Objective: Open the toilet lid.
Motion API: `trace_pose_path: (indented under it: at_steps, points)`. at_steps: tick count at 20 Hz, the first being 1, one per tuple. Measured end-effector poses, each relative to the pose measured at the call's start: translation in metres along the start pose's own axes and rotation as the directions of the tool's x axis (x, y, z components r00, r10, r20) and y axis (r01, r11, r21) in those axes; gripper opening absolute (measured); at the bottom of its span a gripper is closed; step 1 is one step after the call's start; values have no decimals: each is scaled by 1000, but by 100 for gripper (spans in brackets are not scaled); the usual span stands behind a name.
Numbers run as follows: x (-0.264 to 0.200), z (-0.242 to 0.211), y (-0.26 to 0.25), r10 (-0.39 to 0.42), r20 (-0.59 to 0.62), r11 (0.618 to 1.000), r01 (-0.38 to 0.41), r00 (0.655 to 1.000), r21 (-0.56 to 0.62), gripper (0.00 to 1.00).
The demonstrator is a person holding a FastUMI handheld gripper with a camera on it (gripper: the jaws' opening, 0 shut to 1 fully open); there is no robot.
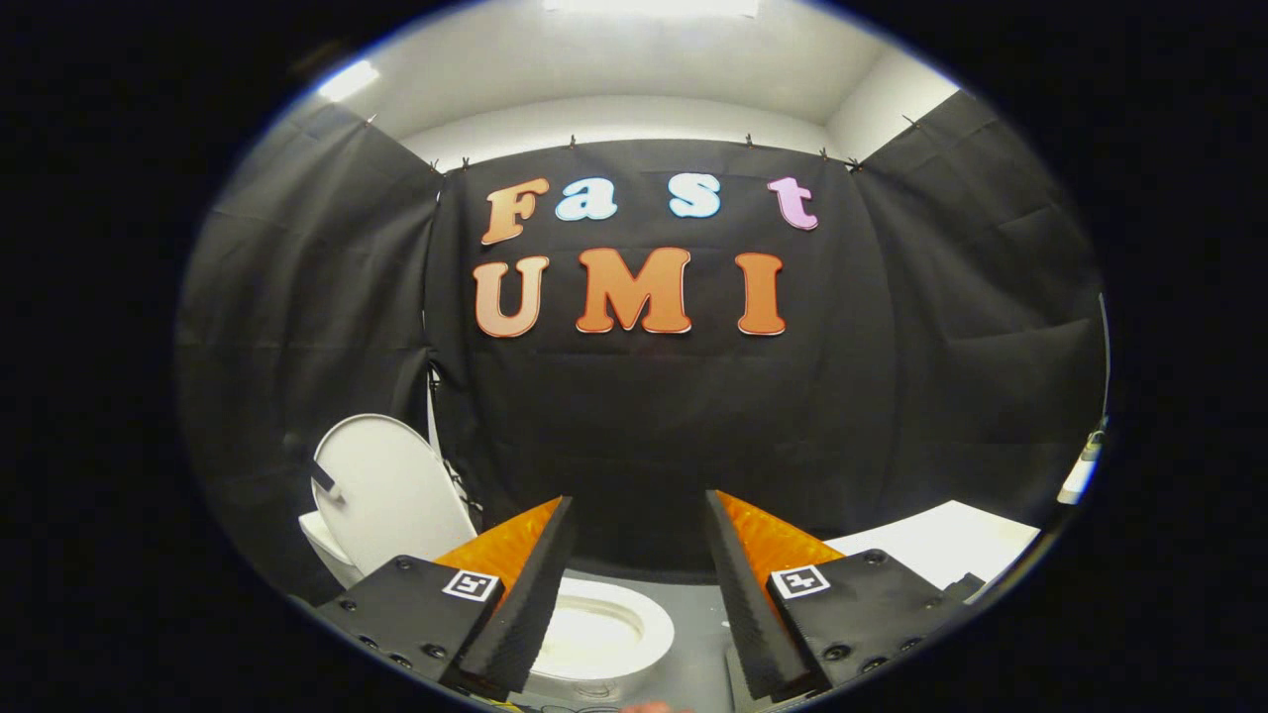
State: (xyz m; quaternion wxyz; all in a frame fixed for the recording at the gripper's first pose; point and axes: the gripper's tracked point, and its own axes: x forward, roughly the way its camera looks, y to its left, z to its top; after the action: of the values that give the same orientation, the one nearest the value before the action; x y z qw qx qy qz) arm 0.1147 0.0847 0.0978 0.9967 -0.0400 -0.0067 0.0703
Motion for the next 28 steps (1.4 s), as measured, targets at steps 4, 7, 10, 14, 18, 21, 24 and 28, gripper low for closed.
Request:
trace_pose_path:
  at_steps: [4,7,10,14,18,21,24,28]
  points:
    - [-12,-22,-38,-38,-27,999,39,999,28,85]
    - [-22,-32,-65,-74,-8,995,74,997,62,85]
    - [-34,-46,-87,-106,24,992,104,994,76,85]
    - [-43,-75,-112,-154,37,985,150,987,87,84]
    - [-44,-102,-129,-202,18,973,199,979,115,85]
    - [-48,-125,-139,-232,2,970,231,973,69,83]
    - [-43,-136,-135,-229,-24,973,230,973,21,82]
    - [-43,-147,-131,-240,-39,970,239,970,-37,83]
